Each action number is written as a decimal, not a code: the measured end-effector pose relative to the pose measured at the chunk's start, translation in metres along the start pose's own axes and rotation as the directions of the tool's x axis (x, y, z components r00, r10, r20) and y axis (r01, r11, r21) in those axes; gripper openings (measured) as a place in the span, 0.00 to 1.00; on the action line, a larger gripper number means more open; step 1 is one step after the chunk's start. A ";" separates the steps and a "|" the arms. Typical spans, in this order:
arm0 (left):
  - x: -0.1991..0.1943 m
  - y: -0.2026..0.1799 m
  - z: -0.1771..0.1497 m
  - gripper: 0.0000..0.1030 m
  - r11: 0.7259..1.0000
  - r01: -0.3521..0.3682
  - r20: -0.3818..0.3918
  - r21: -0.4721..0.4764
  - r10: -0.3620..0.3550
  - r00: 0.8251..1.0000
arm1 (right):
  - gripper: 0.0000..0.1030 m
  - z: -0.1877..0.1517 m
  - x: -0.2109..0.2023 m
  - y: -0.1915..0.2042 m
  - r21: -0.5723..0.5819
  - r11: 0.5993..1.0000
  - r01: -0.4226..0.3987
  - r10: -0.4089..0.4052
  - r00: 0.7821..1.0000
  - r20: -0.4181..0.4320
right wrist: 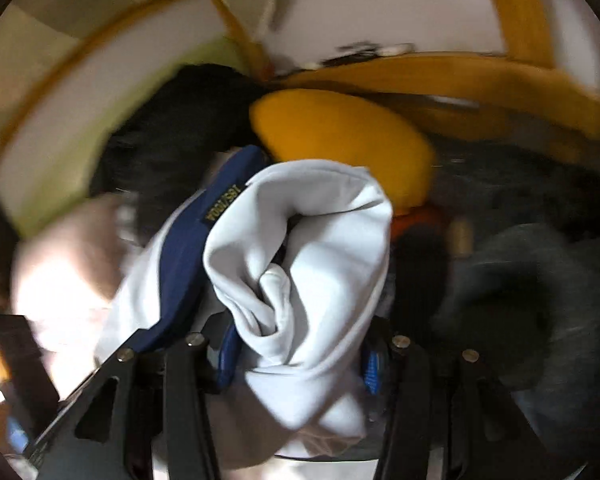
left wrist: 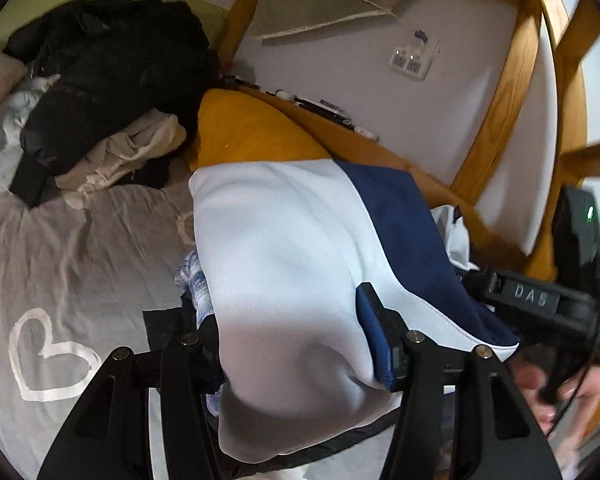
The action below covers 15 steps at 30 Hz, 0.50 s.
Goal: Fold large clothes
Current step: 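Carry the folded jacket with both grippers onto the stack of clothes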
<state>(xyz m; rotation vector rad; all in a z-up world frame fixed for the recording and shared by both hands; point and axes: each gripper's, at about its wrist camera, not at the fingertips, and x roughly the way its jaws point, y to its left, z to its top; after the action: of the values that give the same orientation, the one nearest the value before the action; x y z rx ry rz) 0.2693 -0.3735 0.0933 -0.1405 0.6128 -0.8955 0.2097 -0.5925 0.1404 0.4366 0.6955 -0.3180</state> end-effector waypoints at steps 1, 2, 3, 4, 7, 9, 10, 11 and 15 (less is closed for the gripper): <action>0.003 -0.004 -0.003 0.54 0.999 -0.035 -0.007 0.011 0.035 0.999 | 0.51 -0.002 0.002 0.003 -0.026 0.998 0.050 -0.050 0.999 0.002; 0.008 -0.008 -0.007 0.55 0.997 -0.071 -0.021 0.023 0.071 0.997 | 0.60 -0.004 0.003 0.010 -0.076 0.989 0.129 -0.128 0.992 0.023; 0.010 -0.014 -0.013 0.56 0.994 -0.102 -0.032 0.034 0.103 0.994 | 0.65 -0.004 0.005 0.014 -0.117 0.973 0.198 -0.194 0.980 0.041; 0.014 -0.019 -0.018 0.57 0.991 -0.128 -0.042 0.039 0.129 0.991 | 0.73 -0.007 0.007 0.014 -0.155 0.951 0.266 -0.259 0.964 0.060; 0.024 -0.011 -0.023 0.60 0.990 -0.139 -0.058 0.026 0.140 0.988 | 0.74 -0.011 0.010 0.011 -0.139 0.947 0.290 -0.285 0.957 0.054; 0.025 -0.002 -0.024 0.61 0.993 -0.117 -0.062 -0.006 0.116 0.991 | 0.74 -0.014 0.003 -0.004 -0.067 0.966 0.250 -0.245 0.967 0.070; 0.024 0.000 -0.026 0.61 0.994 -0.110 -0.063 -0.001 0.109 0.992 | 0.75 -0.015 -0.003 -0.008 -0.047 0.972 0.229 -0.225 0.971 0.086; 0.022 0.002 -0.026 0.61 0.994 -0.104 -0.066 0.011 0.105 0.992 | 0.78 -0.016 -0.010 -0.010 -0.048 0.975 0.216 -0.210 0.972 0.104; 0.014 0.003 -0.030 0.62 0.997 -0.070 -0.084 0.017 0.071 0.994 | 0.89 -0.023 -0.023 0.007 -0.136 0.965 0.223 -0.193 0.960 0.204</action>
<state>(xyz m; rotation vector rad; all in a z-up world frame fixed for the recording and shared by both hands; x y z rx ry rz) 0.2608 -0.3782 0.0614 -0.0681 0.6866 -0.8405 0.1839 -0.5724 0.1421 0.1785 0.5764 -0.4940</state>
